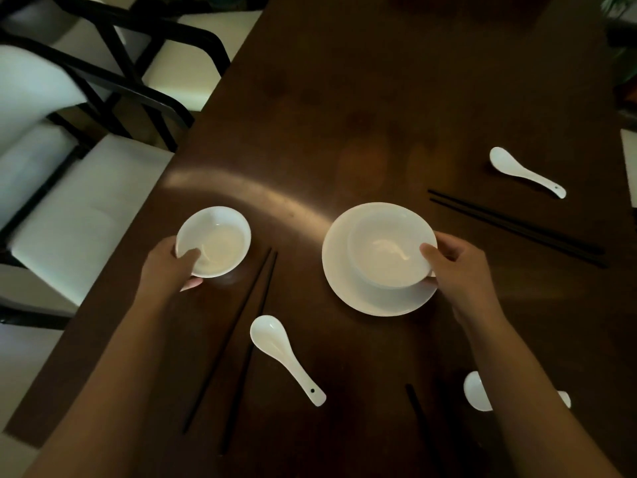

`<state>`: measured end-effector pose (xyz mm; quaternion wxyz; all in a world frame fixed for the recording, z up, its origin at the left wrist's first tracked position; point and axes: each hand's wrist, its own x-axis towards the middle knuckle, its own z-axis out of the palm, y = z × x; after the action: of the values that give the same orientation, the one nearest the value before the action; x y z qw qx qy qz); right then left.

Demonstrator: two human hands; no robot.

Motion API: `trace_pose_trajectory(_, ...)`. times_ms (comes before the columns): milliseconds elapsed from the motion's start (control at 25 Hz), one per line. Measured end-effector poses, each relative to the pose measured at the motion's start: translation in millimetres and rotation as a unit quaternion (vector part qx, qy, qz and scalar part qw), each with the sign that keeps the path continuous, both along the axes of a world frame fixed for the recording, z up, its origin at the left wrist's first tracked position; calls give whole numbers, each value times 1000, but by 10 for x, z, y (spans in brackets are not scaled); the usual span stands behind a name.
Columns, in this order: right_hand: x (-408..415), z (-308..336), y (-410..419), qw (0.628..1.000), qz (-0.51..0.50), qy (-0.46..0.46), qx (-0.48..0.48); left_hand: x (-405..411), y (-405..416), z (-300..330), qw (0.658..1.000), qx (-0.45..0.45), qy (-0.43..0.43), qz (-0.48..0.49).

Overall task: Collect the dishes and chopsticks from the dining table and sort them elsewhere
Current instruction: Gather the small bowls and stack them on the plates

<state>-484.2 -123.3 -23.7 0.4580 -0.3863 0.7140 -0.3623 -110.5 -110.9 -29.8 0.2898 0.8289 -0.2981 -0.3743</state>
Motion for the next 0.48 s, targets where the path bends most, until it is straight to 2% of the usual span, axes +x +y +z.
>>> trace_pose_trajectory(240,20,-50,-19,1000,1,-8,-11,-154,2,-17,997,-25,71,20)
trace_pose_trajectory(480,10,-53,-15,1000,5,-20,-17,-394,-20,394,992,-117,39,10)
